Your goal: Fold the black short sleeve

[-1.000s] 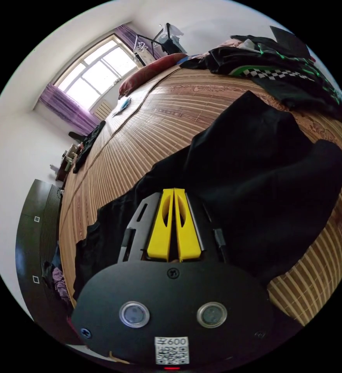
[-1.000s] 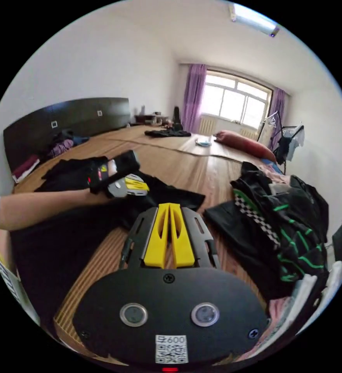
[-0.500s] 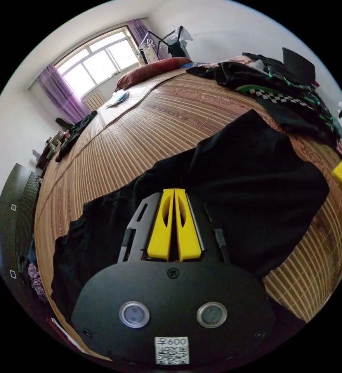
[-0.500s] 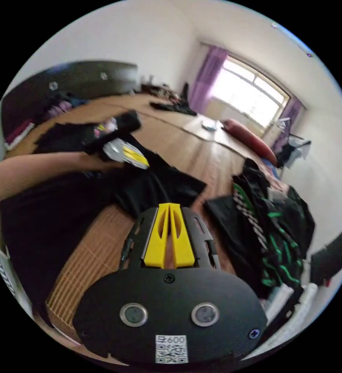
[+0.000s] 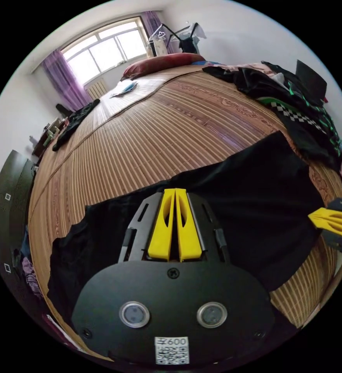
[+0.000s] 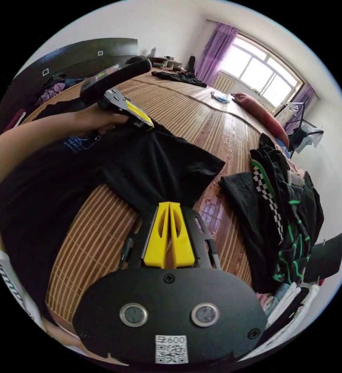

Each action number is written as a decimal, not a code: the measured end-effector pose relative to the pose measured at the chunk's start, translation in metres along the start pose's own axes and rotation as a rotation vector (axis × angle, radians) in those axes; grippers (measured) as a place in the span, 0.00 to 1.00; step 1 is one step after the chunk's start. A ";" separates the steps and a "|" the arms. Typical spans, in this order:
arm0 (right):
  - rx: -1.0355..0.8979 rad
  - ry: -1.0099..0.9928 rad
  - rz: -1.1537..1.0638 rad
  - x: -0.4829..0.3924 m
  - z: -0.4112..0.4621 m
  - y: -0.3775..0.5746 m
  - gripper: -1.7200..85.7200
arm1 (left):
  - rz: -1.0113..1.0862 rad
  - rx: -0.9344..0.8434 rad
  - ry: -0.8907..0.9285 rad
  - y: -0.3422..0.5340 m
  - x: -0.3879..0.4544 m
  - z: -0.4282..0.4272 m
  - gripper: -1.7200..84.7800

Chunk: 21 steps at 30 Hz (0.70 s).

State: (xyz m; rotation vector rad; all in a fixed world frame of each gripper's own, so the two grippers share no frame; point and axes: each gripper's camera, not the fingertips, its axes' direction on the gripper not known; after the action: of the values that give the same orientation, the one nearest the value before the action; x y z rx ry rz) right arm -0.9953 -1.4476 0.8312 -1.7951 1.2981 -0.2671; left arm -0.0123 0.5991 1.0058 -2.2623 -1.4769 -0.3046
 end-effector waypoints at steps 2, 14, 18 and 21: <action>-0.002 0.021 -0.015 -0.002 0.002 0.003 0.01 | 0.034 -0.010 -0.064 -0.002 0.018 -0.002 0.03; -0.003 0.048 -0.034 0.002 0.008 0.019 0.01 | 0.048 0.003 -0.105 0.008 0.047 -0.016 0.03; -0.001 0.039 -0.029 0.006 0.010 0.023 0.01 | 0.015 0.008 -0.041 0.014 0.038 -0.019 0.03; -0.003 0.042 -0.031 0.006 0.012 0.026 0.01 | 0.003 0.010 -0.013 0.019 0.034 -0.022 0.03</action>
State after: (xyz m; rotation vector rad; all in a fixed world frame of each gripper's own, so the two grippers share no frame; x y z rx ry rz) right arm -1.0023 -1.4485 0.8028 -1.8223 1.3011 -0.3226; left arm 0.0201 0.6106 1.0349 -2.2621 -1.4783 -0.2821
